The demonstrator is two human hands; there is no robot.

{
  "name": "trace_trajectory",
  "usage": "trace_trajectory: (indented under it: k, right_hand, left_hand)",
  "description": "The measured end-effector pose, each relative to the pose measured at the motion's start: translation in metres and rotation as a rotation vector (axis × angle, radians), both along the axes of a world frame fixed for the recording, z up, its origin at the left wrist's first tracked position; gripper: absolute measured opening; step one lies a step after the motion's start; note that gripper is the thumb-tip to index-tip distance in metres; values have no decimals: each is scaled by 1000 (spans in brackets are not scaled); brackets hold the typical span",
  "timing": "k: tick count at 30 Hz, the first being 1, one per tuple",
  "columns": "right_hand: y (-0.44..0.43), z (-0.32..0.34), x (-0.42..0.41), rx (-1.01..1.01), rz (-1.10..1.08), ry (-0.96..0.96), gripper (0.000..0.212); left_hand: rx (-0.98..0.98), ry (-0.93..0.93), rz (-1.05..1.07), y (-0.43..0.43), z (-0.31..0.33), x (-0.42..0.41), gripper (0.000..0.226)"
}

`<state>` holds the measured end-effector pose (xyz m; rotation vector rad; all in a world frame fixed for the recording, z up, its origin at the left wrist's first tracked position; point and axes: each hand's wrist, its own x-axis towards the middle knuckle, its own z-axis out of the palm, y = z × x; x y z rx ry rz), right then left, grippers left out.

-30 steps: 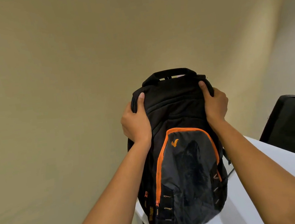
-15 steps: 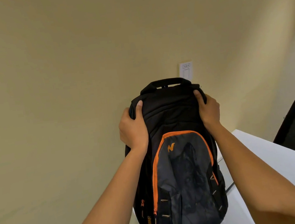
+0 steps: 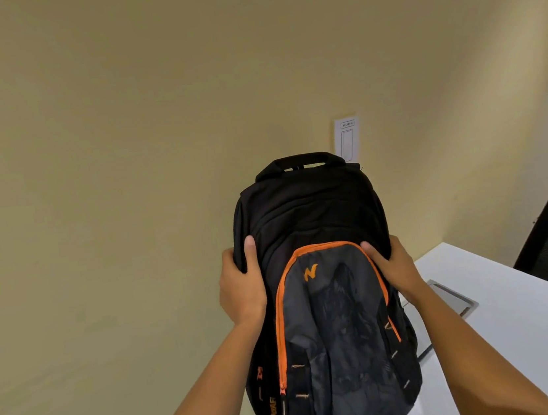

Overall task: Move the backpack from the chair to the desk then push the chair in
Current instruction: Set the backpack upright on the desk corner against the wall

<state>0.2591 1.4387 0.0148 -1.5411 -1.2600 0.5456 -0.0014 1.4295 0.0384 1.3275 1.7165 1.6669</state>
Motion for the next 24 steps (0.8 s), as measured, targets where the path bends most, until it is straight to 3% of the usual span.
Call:
trace_trajectory:
  k: [5,13,21,24]
  right_hand:
    - [2,-6,-8,51,-177,-78,40]
    - [28,22,-8,135,-380,-8,37]
    - [32,1,-1,63,-302,20,37]
    - [33,-2,-4,66,-226,8,41]
  left_hand:
    - [42,-73,-38,0,-4,5,40]
    - [154,-215,20,19,25,20,31]
    - [138,-221,-67,19,13,28,23]
    - [265,-16,-16,10,14,31,41]
